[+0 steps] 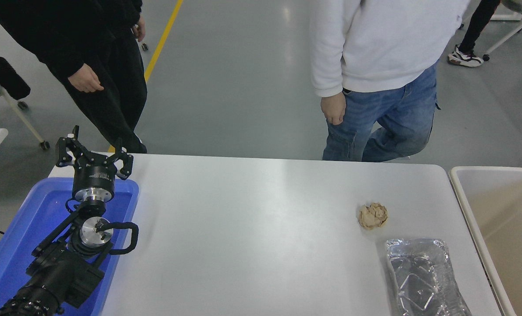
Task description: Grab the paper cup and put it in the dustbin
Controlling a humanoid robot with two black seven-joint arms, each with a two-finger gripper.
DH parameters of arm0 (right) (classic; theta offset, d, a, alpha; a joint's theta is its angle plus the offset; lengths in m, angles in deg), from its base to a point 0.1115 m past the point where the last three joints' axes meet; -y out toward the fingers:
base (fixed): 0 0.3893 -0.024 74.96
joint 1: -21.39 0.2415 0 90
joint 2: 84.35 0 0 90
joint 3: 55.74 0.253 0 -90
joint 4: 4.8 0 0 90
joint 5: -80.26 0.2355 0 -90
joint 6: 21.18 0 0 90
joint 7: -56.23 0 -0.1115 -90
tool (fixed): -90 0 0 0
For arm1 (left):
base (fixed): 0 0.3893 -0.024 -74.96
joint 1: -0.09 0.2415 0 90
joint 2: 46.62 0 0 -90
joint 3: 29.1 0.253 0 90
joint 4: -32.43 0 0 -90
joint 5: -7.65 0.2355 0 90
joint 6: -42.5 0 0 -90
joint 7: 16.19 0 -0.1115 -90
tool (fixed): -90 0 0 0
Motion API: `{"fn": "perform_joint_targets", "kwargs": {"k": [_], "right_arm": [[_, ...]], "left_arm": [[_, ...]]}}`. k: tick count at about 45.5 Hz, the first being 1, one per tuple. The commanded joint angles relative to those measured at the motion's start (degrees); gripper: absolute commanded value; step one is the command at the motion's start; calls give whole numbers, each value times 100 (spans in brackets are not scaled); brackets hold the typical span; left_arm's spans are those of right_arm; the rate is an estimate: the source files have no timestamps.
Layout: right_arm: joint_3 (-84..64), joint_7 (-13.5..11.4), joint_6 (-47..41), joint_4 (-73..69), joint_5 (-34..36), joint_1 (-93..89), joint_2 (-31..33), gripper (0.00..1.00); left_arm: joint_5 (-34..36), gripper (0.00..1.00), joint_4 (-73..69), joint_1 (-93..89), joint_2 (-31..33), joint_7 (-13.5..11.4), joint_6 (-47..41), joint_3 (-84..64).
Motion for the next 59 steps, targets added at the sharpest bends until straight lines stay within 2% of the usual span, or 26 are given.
{"fn": "perform_joint_targets", "kwargs": {"k": [1, 14, 21, 25, 33, 46, 59], "right_arm": [[-1993, 36, -6, -1130, -82, 1944, 375, 100], [-3769, 142, -76, -1772, -126, 3816, 296, 100], [-4691, 142, -76, -2247, -530, 4853, -55, 100], [-5640, 168, -76, -2563, -592, 5714, -503, 100], [-6828, 528, -85, -3082, -583, 7086, -1715, 100], [-6680, 528, -629, -3504, -575, 8088, -3474, 100], [-5836, 528, -1798, -3811, -557, 8563, -4362, 100]], "left_arm": [[0, 99, 0, 0, 0, -1, 0, 0], [0, 99, 0, 0, 0, -1, 0, 0], [0, 99, 0, 0, 0, -1, 0, 0], [0, 99, 0, 0, 0, -1, 0, 0], [0, 99, 0, 0, 0, -1, 0, 0], [0, 99, 0, 0, 0, -1, 0, 0], [0, 99, 0, 0, 0, -1, 0, 0]]}}
